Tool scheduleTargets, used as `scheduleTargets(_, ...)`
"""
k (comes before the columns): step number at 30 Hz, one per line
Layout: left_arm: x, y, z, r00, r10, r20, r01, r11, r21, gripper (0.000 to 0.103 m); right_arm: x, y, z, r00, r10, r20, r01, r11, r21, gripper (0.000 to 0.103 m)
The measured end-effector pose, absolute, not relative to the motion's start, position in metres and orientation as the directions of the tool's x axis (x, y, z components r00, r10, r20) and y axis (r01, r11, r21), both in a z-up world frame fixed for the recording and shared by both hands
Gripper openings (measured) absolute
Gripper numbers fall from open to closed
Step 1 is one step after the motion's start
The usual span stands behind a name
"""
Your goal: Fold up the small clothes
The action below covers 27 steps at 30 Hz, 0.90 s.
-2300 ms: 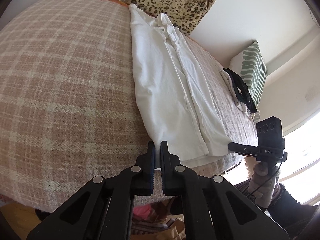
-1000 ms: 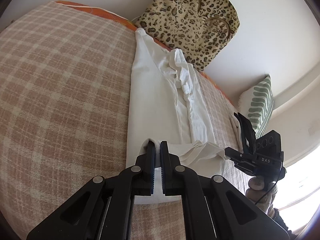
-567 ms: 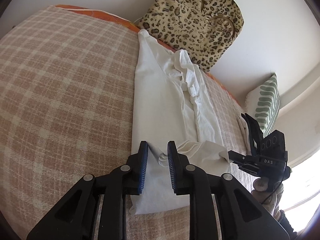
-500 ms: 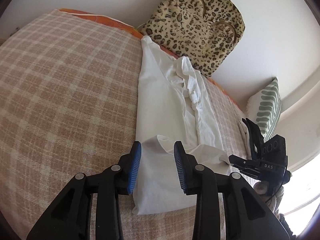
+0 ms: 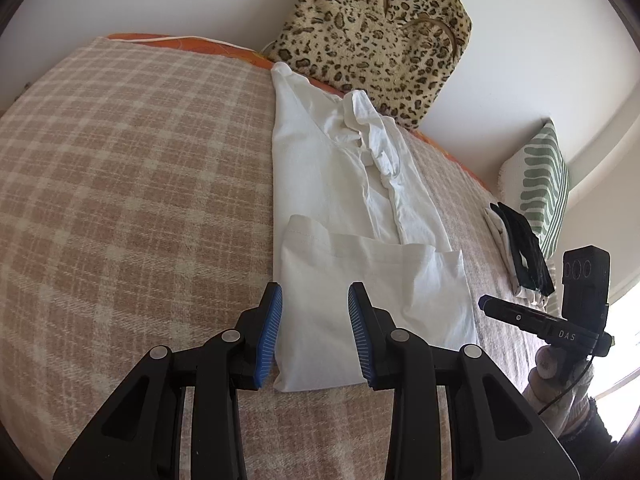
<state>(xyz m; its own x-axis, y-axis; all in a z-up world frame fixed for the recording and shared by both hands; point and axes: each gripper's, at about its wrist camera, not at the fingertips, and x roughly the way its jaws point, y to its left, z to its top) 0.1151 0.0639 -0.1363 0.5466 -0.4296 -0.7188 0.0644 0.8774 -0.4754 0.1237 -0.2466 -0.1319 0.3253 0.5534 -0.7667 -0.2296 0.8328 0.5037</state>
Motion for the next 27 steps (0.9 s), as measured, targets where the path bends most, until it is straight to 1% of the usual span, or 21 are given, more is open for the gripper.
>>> scheduleTargets(3, 0.115, 0.064, -0.143, 0.536, -0.410, -0.738, 0.054, 0.889, -0.454, 0.033, 0.113, -0.254, -0.145, 0.296, 0.547, -0.783, -0.209, 0.837, 0.505, 0.046)
scheduleTargets(6, 0.117, 0.066, -0.150, 0.531, -0.380, -0.757, 0.027, 0.901, -0.433, 0.032, 0.105, -0.259, -0.153, 0.252, 0.578, -0.776, -0.223, 0.815, 0.534, 0.046)
scheduleTargets(9, 0.117, 0.069, -0.155, 0.536, -0.364, -0.762, 0.000, 0.902, -0.432, 0.027, 0.101, -0.254, -0.152, 0.242, 0.577, -0.780, -0.255, 0.814, 0.522, 0.046)
scheduleTargets(10, 0.117, 0.068, -0.154, 0.536, -0.359, -0.764, 0.003, 0.906, -0.423, 0.027, 0.100, -0.251, -0.151, 0.239, 0.577, -0.781, -0.267, 0.813, 0.518, 0.042)
scheduleTargets(11, 0.117, 0.066, -0.154, 0.538, -0.350, -0.767, 0.007, 0.912, -0.410, 0.027, 0.100, -0.247, -0.149, 0.232, 0.579, -0.782, -0.281, 0.809, 0.516, 0.032)
scheduleTargets(12, 0.116, 0.064, -0.154, 0.541, -0.341, -0.768, 0.012, 0.917, -0.399, 0.027, 0.100, -0.244, -0.147, 0.225, 0.570, -0.790, -0.290, 0.813, 0.505, 0.012)
scheduleTargets(13, 0.116, 0.062, -0.154, 0.545, -0.334, -0.769, 0.020, 0.922, -0.386, 0.027, 0.100, -0.241, -0.145, 0.236, 0.547, -0.803, -0.297, 0.827, 0.477, 0.008)
scheduleTargets(15, 0.116, 0.062, -0.154, 0.548, -0.325, -0.771, 0.024, 0.927, -0.374, 0.027, 0.097, -0.238, -0.136, 0.262, 0.500, -0.825, -0.323, 0.851, 0.414, 0.005)
scheduleTargets(18, 0.117, 0.067, -0.155, 0.546, -0.327, -0.772, 0.011, 0.923, -0.384, 0.025, 0.096, -0.244, -0.134, 0.309, 0.389, -0.868, -0.323, 0.901, 0.289, 0.004)
scheduleTargets(19, 0.116, 0.068, -0.155, 0.544, -0.329, -0.772, 0.008, 0.922, -0.387, 0.024, 0.097, -0.247, -0.134, 0.317, 0.378, -0.870, -0.317, 0.907, 0.278, 0.004)
scheduleTargets(22, 0.114, 0.069, -0.151, 0.558, -0.302, -0.773, -0.013, 0.928, -0.372, 0.024, 0.099, -0.258, -0.126, 0.342, 0.414, -0.843, -0.301, 0.898, 0.319, 0.004)
scheduleTargets(23, 0.113, 0.069, -0.148, 0.571, -0.307, -0.762, -0.014, 0.924, -0.383, 0.022, 0.099, -0.258, -0.120, 0.362, 0.426, -0.829, -0.317, 0.893, 0.320, 0.004)
scheduleTargets(27, 0.113, 0.059, -0.132, 0.608, -0.354, -0.711, 0.040, 0.907, -0.418, 0.021, 0.101, -0.235, -0.100, 0.399, 0.499, -0.769, -0.409, 0.847, 0.338, 0.004)
